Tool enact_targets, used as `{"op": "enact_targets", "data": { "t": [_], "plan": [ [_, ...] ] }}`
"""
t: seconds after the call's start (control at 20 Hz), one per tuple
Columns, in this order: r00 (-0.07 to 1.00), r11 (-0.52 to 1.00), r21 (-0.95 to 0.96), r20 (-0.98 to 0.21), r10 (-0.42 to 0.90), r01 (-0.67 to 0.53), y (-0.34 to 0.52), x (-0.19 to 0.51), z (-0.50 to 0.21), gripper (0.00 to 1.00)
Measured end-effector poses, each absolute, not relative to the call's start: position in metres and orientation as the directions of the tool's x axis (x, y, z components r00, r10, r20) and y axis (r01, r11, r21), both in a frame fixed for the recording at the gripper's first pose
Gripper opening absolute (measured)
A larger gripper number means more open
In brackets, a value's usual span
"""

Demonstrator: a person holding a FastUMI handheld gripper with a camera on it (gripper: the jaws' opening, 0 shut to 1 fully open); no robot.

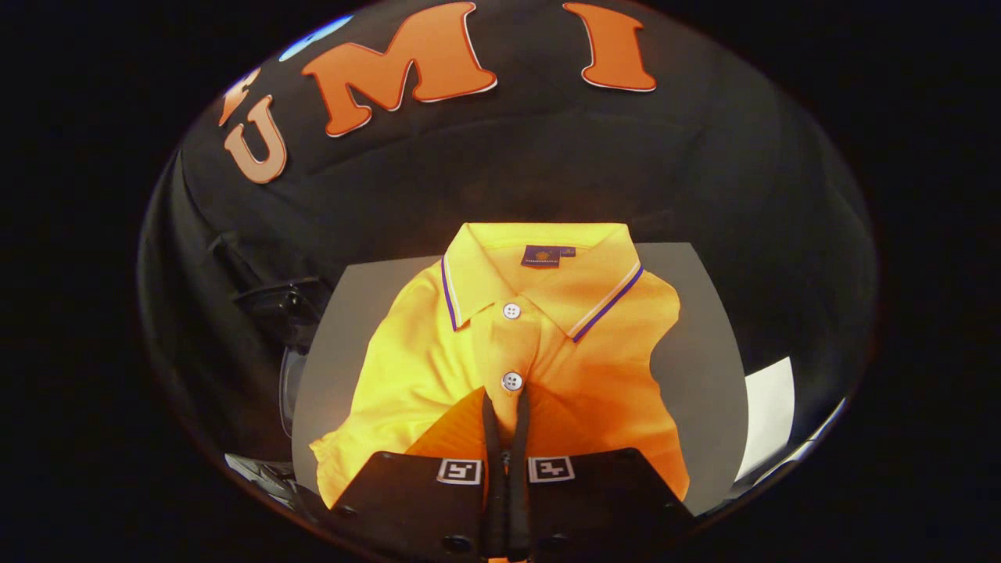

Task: Put the clothes into the washing machine and then close the washing machine lid.

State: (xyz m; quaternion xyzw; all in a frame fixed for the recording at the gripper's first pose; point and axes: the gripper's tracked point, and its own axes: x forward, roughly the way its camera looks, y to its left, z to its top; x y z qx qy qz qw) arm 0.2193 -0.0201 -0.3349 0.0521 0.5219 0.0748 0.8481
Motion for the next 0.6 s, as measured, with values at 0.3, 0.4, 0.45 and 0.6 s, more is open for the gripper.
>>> {"op": "enact_targets", "data": {
  "t": [0.3, 0.4, 0.45, 0.6],
  "plan": [
    [0.714, 0.970, 0.207, -0.659, 0.237, -0.130, -0.022, 0.224, -0.311, 0.08],
    [0.750, 0.962, 0.212, -0.605, 0.267, -0.172, -0.017, 0.220, -0.284, 0.08],
    [0.761, 0.954, 0.231, -0.579, 0.293, -0.192, -0.012, 0.218, -0.271, 0.08],
    [0.784, 0.929, 0.284, -0.509, 0.356, -0.238, -0.001, 0.203, -0.240, 0.08]
  ]
}}
